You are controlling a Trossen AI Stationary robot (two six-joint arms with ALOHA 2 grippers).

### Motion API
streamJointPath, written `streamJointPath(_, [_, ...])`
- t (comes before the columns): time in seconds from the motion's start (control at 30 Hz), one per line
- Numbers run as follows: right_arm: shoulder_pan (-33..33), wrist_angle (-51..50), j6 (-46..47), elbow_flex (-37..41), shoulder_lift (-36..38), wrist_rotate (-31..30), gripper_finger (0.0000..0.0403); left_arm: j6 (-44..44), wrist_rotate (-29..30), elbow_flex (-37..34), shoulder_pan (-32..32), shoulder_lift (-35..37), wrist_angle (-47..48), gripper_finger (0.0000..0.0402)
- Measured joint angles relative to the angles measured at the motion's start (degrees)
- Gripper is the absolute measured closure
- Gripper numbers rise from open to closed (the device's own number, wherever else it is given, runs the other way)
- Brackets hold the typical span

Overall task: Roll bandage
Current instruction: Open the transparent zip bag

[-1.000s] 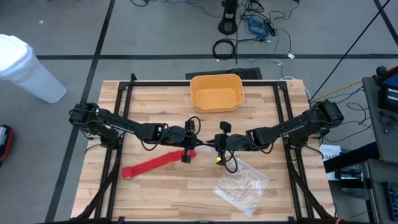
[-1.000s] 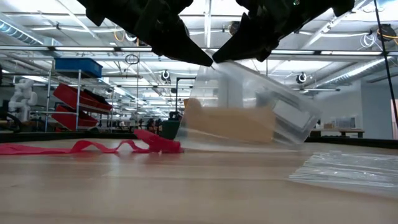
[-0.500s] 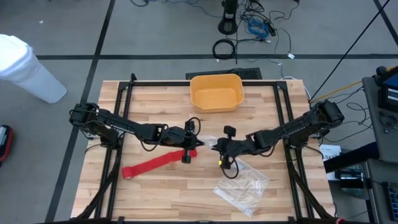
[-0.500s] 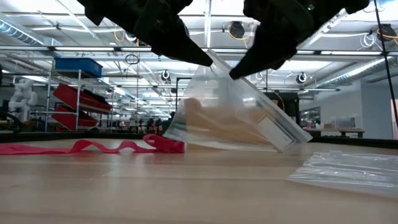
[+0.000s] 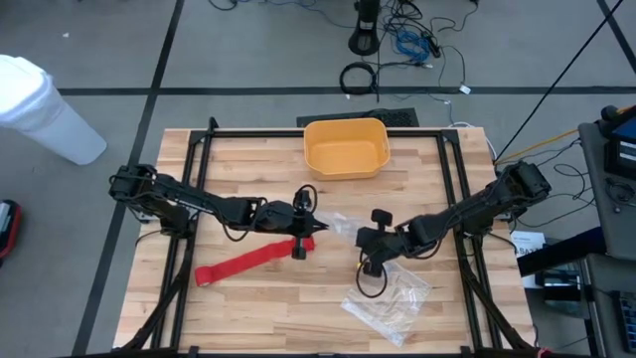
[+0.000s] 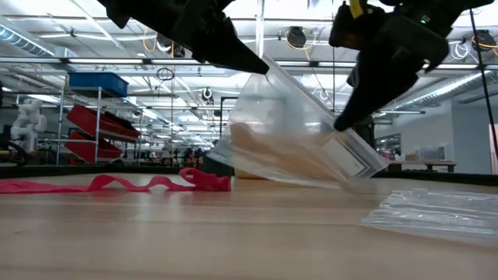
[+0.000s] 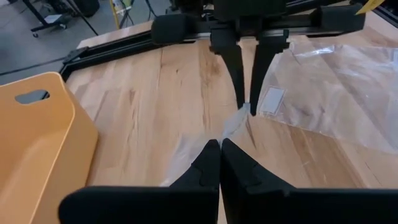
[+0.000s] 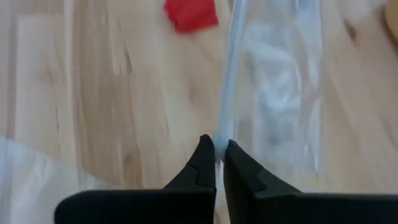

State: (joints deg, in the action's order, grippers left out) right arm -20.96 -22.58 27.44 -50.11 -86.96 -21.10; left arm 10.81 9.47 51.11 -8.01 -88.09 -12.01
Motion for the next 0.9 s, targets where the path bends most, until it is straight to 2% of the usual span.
streamJointPath(0.3, [-2.80,-8.43,7.12,0.02,-0.04,0.29,0.0402,-1.12,0.04,0.02,0.00,0.02,0.48,0.0401])
streamJointPath(0.5, [-4.60,-5.78,9.09,0.15,-0.15,0.78,0.0399,-2.94,-1.49,0.11,-0.07,-0.59,-0.48,0.0401])
streamJointPath(0.6, [-5.48,-0.57,8.78,0.17,-0.11,1.35,0.0371,-4.29,-1.88,0.11,-0.63,-2.13,-0.41,0.0401])
streamJointPath(0.73, [-6.98,0.43,7.90,0.15,0.08,0.38,0.0310,-4.55,-2.38,0.11,-1.38,-4.79,-0.74,0.0401])
streamJointPath(0.9, [-7.30,0.83,9.68,0.15,0.28,-4.80,0.0236,-7.33,-2.53,0.11,-1.51,-8.58,-2.37,0.0401])
